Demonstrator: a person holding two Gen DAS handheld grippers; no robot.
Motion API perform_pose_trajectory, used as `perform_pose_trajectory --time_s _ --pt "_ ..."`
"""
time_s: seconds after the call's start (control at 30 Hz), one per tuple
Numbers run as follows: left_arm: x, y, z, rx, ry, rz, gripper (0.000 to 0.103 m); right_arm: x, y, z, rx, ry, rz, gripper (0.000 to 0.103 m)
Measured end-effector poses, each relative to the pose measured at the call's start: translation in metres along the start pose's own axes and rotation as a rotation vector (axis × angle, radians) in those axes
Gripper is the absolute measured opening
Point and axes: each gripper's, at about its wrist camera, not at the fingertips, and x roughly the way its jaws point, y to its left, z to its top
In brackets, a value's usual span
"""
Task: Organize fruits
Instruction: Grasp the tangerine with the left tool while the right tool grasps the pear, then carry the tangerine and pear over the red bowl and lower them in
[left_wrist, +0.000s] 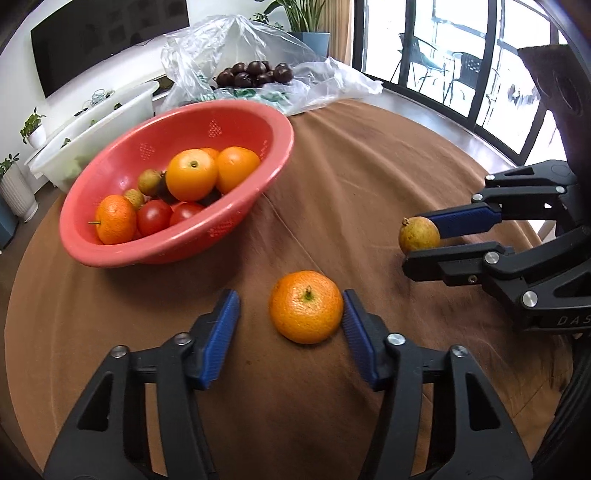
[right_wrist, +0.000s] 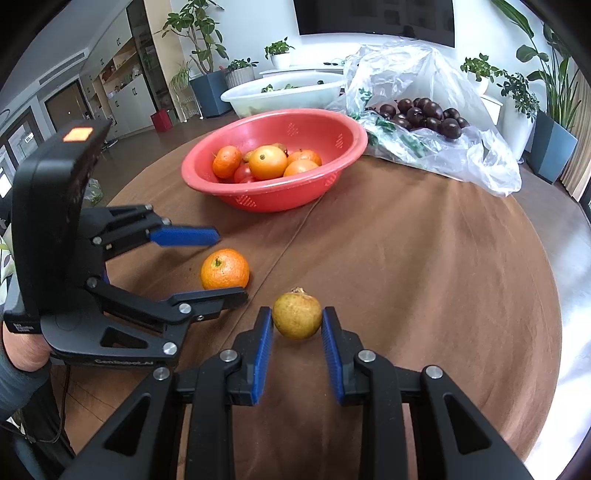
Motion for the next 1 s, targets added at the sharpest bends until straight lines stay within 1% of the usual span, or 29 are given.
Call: perform_pose_trajectory --time_s 0.13,0.33,0.73,0.87,1.0 --pt "0.002 -0.001 0.000 -0.005 -0.004 -0.005 0.051 0.001 0.001 0.000 0.000 0.001 0.002 0.029" --pt "-0.002 -0.004 0.001 -0.002 -0.019 -0.020 0.036 0.001 0.001 0.000 0.006 0.000 0.000 0.029" --pt "-0.011 -0.001 -0.001 -0.031 -0.044 -0.023 0.035 0.001 -0.001 0.001 0.017 -0.010 0.000 0.029" --pt "-0.025 0.003 -0.004 -0.062 -0.073 -0.022 0.035 -0.001 -0.004 0.001 0.028 -0.018 -0.007 0.029" --pt "-0.044 0.015 -0.007 -0.113 -0.110 -0.008 0.035 -0.004 -0.007 0.003 0.047 -0.034 -0.012 0.029"
